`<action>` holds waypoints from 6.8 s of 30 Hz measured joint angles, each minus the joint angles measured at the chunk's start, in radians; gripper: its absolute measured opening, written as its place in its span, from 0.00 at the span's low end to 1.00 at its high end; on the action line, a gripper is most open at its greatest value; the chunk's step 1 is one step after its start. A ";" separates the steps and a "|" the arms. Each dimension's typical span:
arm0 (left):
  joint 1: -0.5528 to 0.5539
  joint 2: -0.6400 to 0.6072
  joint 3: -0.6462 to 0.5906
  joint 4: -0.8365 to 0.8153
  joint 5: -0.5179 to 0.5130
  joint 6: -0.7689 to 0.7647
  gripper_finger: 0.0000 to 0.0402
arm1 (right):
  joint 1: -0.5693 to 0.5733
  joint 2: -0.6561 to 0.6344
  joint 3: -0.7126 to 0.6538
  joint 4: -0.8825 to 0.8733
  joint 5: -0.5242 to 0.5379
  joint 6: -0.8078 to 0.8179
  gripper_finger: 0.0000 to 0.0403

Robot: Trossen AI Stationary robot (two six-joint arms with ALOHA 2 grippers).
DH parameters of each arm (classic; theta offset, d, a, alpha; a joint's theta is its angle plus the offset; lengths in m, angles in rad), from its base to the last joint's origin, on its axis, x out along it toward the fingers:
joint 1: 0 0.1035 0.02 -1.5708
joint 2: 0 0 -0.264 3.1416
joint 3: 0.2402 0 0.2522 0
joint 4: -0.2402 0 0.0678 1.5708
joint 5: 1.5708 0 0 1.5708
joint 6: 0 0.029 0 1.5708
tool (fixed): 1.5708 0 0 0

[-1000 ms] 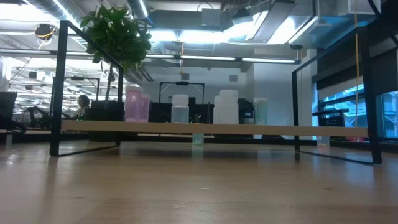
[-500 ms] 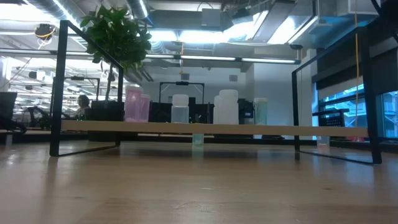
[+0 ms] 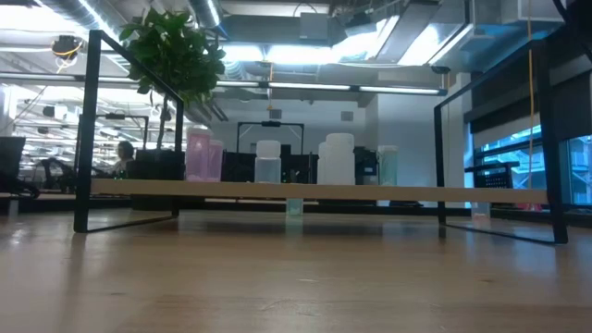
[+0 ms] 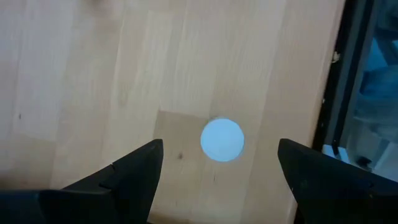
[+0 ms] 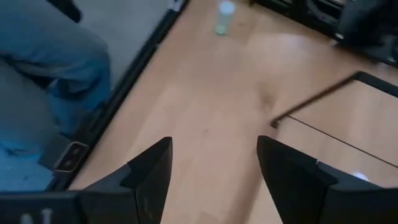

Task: Pick and place medicine bottles onto shelf by color
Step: Put the bottom blue pill bottle on the shelf aligned with the other blue pill bottles

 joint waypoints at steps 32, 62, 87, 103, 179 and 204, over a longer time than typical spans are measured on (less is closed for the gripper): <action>0.002 0.000 -0.164 0.249 -0.005 0.003 0.78 | -0.002 0.000 0.000 0.007 -0.015 -0.010 0.59; 0.008 0.000 -0.164 0.252 -0.004 0.003 0.36 | -0.002 0.001 0.000 0.007 -0.015 -0.006 0.59; 0.206 0.000 -0.085 0.252 -0.003 0.264 0.22 | 0.028 -0.052 -0.001 -0.177 0.100 0.021 0.59; 0.414 0.000 -0.074 0.341 -0.002 0.657 0.22 | 0.149 -0.164 -0.052 -0.378 0.424 0.264 0.59; 0.673 0.081 0.098 0.441 -0.012 0.992 0.22 | 0.155 -0.687 -1.138 0.640 0.272 0.146 0.59; 0.679 0.284 0.242 0.289 0.101 0.999 0.23 | 0.156 -0.687 -1.138 0.641 0.271 0.144 0.59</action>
